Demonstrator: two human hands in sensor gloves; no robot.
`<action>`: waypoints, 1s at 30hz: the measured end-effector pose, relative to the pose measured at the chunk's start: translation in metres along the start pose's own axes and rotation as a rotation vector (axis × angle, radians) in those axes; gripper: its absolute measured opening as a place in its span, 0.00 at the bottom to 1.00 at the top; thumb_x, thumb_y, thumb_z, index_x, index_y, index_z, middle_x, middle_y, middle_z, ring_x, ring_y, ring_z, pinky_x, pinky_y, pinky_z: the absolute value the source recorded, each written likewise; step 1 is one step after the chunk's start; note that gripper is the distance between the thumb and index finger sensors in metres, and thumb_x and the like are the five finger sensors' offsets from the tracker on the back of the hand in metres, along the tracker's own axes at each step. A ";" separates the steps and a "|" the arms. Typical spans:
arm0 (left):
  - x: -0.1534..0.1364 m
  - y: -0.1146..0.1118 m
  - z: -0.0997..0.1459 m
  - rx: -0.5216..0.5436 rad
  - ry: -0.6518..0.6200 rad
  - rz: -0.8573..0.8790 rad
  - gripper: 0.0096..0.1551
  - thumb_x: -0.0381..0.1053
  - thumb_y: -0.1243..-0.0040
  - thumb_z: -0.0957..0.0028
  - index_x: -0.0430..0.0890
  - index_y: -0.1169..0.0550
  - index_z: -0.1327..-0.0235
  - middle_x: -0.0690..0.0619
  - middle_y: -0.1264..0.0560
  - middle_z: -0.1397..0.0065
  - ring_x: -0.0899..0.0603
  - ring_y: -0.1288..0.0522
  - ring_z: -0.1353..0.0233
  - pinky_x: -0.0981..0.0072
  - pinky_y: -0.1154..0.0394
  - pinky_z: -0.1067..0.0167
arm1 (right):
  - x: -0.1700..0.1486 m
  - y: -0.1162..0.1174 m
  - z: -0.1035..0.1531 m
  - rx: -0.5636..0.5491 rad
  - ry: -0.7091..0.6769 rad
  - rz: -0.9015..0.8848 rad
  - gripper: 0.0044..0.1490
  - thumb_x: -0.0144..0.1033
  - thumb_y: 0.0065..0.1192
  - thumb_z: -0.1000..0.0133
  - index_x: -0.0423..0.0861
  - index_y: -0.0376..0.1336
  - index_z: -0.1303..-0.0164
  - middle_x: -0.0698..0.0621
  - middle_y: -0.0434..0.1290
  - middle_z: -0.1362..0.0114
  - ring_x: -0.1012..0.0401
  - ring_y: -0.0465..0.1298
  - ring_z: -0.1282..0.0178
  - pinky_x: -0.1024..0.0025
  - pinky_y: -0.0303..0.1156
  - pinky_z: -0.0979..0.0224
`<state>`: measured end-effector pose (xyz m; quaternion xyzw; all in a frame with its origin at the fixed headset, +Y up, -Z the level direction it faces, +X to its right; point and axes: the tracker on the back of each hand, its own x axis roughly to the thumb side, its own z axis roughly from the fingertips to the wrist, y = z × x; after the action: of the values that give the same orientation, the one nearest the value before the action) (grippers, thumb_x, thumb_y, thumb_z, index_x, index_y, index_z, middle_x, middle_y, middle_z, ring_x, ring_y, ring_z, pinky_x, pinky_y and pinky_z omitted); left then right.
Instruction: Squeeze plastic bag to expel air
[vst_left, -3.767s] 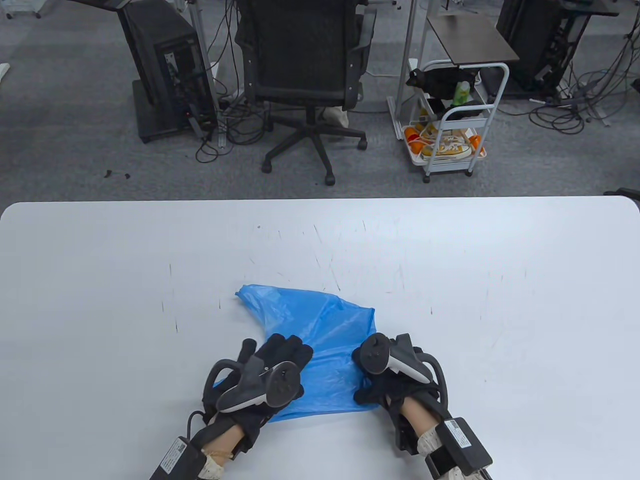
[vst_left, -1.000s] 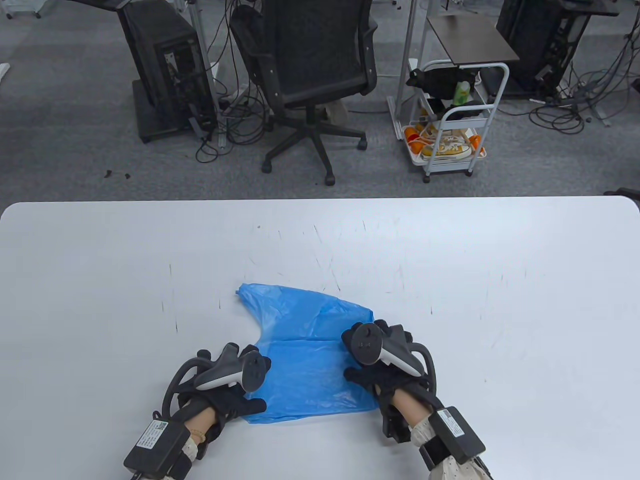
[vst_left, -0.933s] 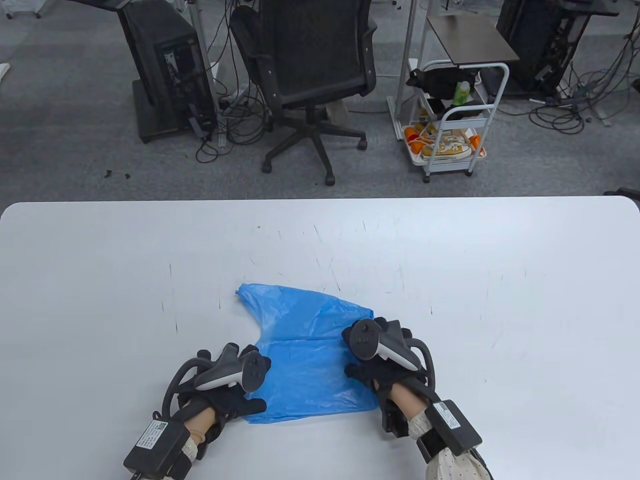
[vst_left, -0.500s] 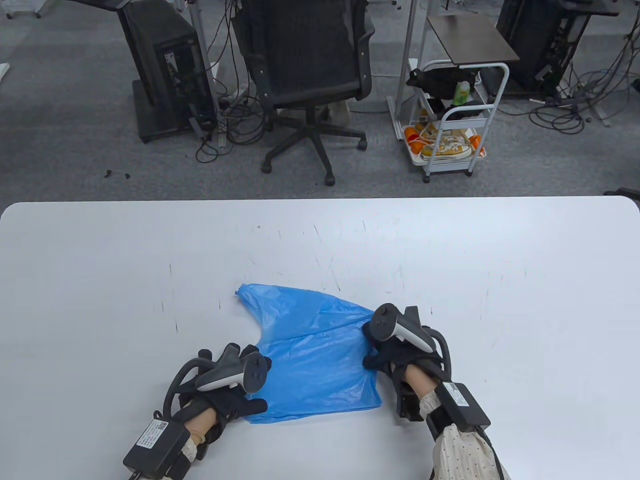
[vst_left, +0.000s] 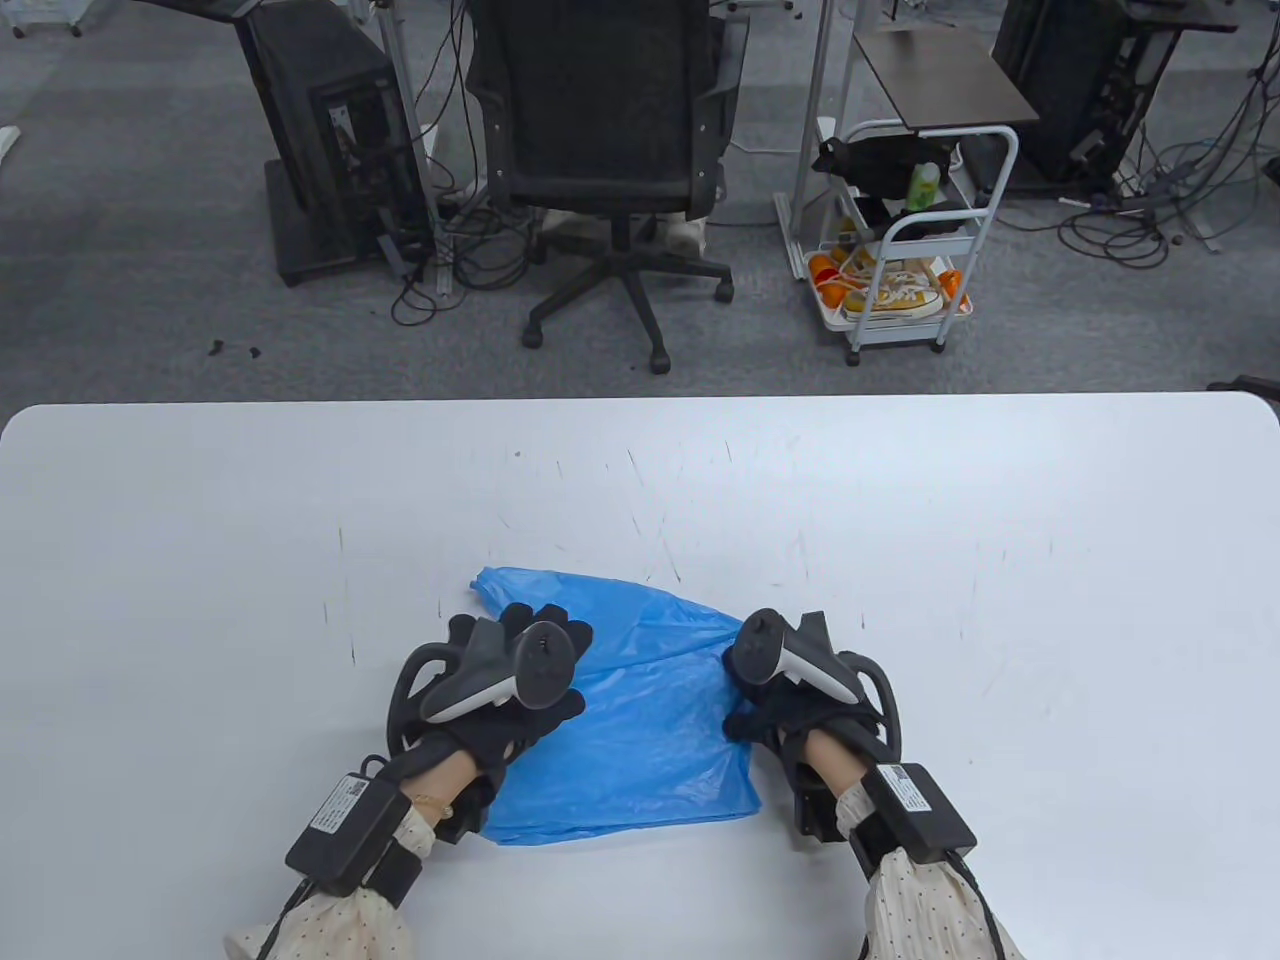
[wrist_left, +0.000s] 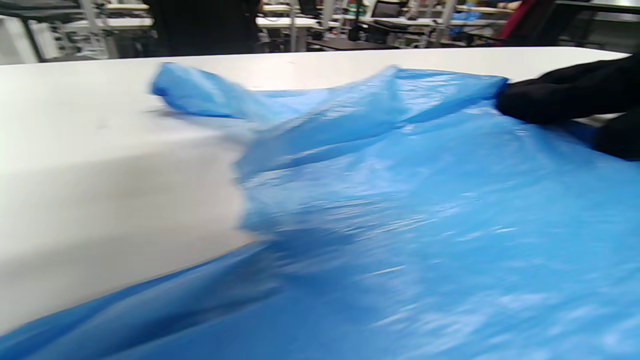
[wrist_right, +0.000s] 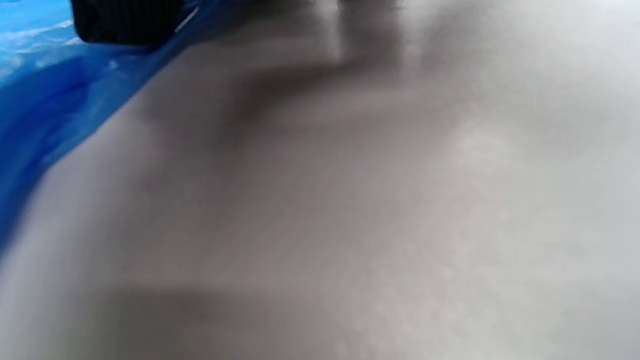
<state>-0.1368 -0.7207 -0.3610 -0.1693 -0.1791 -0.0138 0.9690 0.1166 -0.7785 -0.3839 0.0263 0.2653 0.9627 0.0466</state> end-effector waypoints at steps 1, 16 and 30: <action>0.007 -0.002 -0.006 -0.016 -0.021 -0.015 0.41 0.66 0.54 0.49 0.66 0.49 0.21 0.60 0.53 0.10 0.43 0.51 0.12 0.30 0.54 0.21 | 0.000 0.000 0.000 -0.001 0.001 0.005 0.46 0.54 0.54 0.48 0.65 0.37 0.24 0.64 0.34 0.13 0.49 0.32 0.13 0.30 0.31 0.23; 0.039 -0.042 -0.048 -0.147 -0.072 -0.135 0.36 0.64 0.53 0.48 0.70 0.45 0.24 0.65 0.50 0.12 0.46 0.47 0.13 0.34 0.49 0.21 | 0.000 0.001 0.000 -0.006 -0.004 0.003 0.46 0.53 0.53 0.49 0.66 0.37 0.24 0.64 0.34 0.14 0.49 0.32 0.13 0.30 0.33 0.23; -0.019 -0.047 -0.036 -0.166 0.064 -0.104 0.36 0.65 0.54 0.49 0.74 0.48 0.26 0.67 0.53 0.12 0.46 0.49 0.13 0.35 0.49 0.20 | -0.001 0.002 0.000 0.000 -0.002 -0.010 0.46 0.53 0.53 0.49 0.66 0.37 0.25 0.65 0.33 0.14 0.50 0.31 0.13 0.31 0.33 0.23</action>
<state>-0.1466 -0.7776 -0.3845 -0.2392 -0.1547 -0.0843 0.9549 0.1174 -0.7803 -0.3830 0.0260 0.2652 0.9625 0.0514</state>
